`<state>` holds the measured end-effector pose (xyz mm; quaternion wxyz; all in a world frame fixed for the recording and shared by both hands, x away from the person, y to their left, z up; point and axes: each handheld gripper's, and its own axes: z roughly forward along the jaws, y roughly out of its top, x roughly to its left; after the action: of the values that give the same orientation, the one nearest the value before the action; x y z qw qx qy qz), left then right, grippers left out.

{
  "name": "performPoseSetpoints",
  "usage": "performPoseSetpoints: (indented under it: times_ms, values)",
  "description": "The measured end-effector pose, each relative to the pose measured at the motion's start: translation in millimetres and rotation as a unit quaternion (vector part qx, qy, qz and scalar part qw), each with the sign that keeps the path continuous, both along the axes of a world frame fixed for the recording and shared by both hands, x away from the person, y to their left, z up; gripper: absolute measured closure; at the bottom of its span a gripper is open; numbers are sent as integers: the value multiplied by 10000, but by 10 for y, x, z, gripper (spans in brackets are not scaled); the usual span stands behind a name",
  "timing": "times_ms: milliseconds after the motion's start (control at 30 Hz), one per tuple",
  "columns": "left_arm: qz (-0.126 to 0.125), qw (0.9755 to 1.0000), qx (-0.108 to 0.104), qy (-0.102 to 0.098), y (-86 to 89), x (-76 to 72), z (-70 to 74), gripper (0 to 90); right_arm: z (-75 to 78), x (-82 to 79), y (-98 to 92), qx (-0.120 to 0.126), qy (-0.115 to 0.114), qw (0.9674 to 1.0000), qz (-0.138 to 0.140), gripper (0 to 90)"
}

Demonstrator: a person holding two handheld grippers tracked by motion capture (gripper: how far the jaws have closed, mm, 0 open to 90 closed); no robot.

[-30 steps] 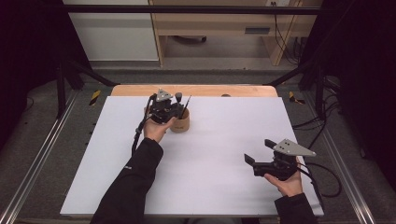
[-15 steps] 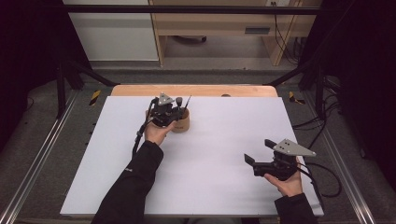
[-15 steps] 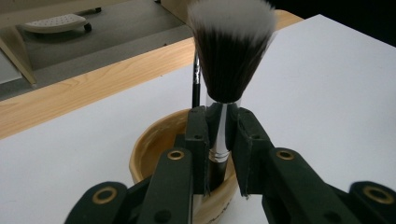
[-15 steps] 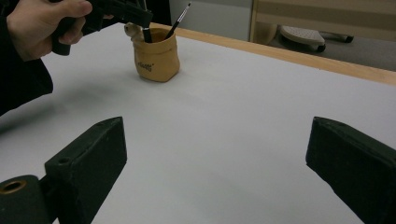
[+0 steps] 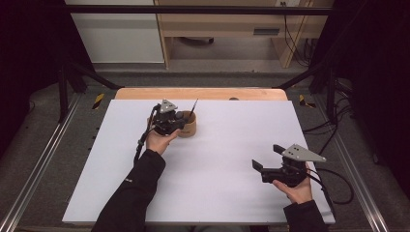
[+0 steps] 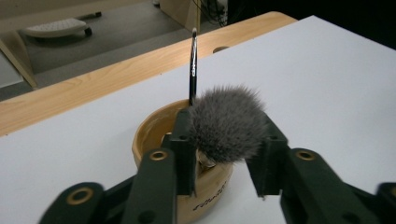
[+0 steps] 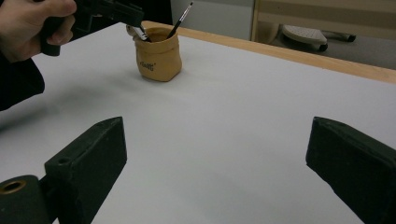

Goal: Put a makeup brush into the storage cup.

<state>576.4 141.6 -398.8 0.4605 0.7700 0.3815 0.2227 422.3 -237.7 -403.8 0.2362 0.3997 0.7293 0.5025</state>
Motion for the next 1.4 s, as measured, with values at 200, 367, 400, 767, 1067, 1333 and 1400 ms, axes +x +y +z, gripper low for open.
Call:
performPoseSetpoints:
  times_ms: [200,367,400,767,1067,1333,1400]
  values:
    - [-24,9998,-81,-198,91,-128,74,498,-1,1,3,1,2,10000,-6,55]
    - [-74,9994,-163,-301,185,-256,128,410,2,0,0,17,2,10000,-6,53]
    - [-84,9992,-219,-322,205,-284,136,400,4,-1,-1,20,6,10000,-7,53]
    - [-231,9984,-398,-328,400,-562,194,268,10,4,-12,29,21,10000,-9,48]
    - [-282,9981,-400,-373,542,-778,234,182,12,4,-16,38,21,10000,-31,45]
    - [-306,9978,-424,-398,670,-987,243,121,17,-1,-23,55,-1,10000,-34,46]
    - [-294,9978,-433,-418,703,-1036,237,107,17,-3,-24,53,-2,10000,-32,45]
